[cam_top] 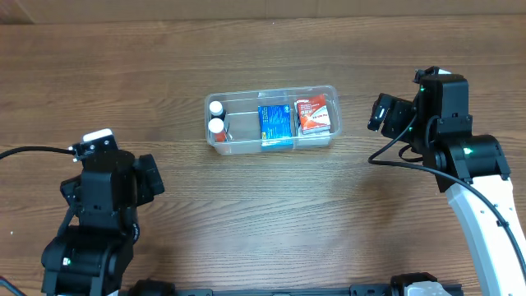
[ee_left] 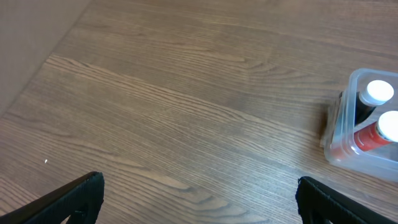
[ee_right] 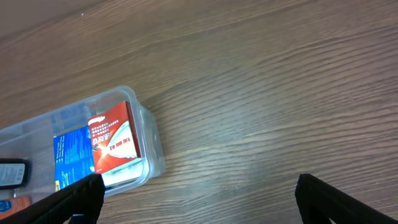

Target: Pack container

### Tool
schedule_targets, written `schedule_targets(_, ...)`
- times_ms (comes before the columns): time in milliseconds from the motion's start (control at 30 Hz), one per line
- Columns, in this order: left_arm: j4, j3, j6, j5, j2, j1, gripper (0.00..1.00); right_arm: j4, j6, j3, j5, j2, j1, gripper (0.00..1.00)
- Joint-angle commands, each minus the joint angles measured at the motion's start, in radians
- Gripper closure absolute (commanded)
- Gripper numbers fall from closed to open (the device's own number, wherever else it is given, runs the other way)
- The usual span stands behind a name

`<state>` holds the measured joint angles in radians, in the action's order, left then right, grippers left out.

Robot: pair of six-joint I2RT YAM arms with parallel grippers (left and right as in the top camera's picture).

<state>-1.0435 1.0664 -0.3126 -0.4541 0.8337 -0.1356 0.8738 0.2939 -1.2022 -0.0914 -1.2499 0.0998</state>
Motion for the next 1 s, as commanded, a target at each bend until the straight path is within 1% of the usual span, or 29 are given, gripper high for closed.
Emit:
schedule_targets(0, 0.0, -0.007, -0.017, -0.024, 0.011, 0.005, 0.0, 0.019, -0.005, 0.006, 0.021, 0.011, 0.004, 0.0)
schedule_targets(100, 0.0, -0.007, -0.017, -0.024, 0.021, 0.005, 0.0, 0.013, -0.014, 0.006, 0.04, 0.011, 0.004, 0.0)
schedule_targets(133, 0.0, -0.007, -0.017, -0.024, 0.024, 0.005, 0.0, -0.006, -0.064, 0.006, 0.04, 0.011, 0.004, 0.0)
schedule_targets(200, 0.0, -0.007, -0.017, -0.024, 0.031, 0.005, 0.0, -0.086, -0.22, 0.006, 0.041, 0.01, 0.004, 0.0)
schedule_targets(333, 0.0, -0.007, -0.017, -0.024, 0.043, 0.005, 0.0, -0.169, -0.316, 0.009, 0.064, 0.013, 0.0, 0.0)
schedule_targets(433, 0.0, -0.007, -0.017, -0.024, 0.049, 0.005, 0.0, -0.22, -0.363, 0.061, 0.069, 0.084, -0.01, 0.0)
schedule_targets(533, 0.0, -0.007, -0.017, -0.024, 0.05, 0.005, 0.0, -0.324, -0.373, 0.207, 0.072, 0.222, -0.011, 0.0)
schedule_targets(667, 0.0, -0.007, -0.017, -0.024, 0.05, 0.005, 0.0, -0.503, -0.374, 0.504, 0.069, 0.481, -0.011, 0.0)
schedule_targets(767, 0.0, -0.007, -0.017, -0.024, 0.05, 0.005, 0.0, -0.625, -0.373, 0.689, 0.071, 0.656, -0.024, 0.0)
schedule_targets(867, 0.0, -0.007, -0.017, -0.024, 0.05, 0.005, 0.0, -0.676, -0.374, 0.817, 0.07, 0.813, -0.036, 0.0)
schedule_targets(967, 0.0, -0.007, -0.017, -0.024, 0.05, 0.005, 0.0, -0.681, -0.391, 0.895, 0.067, 0.94, -0.048, 0.0)
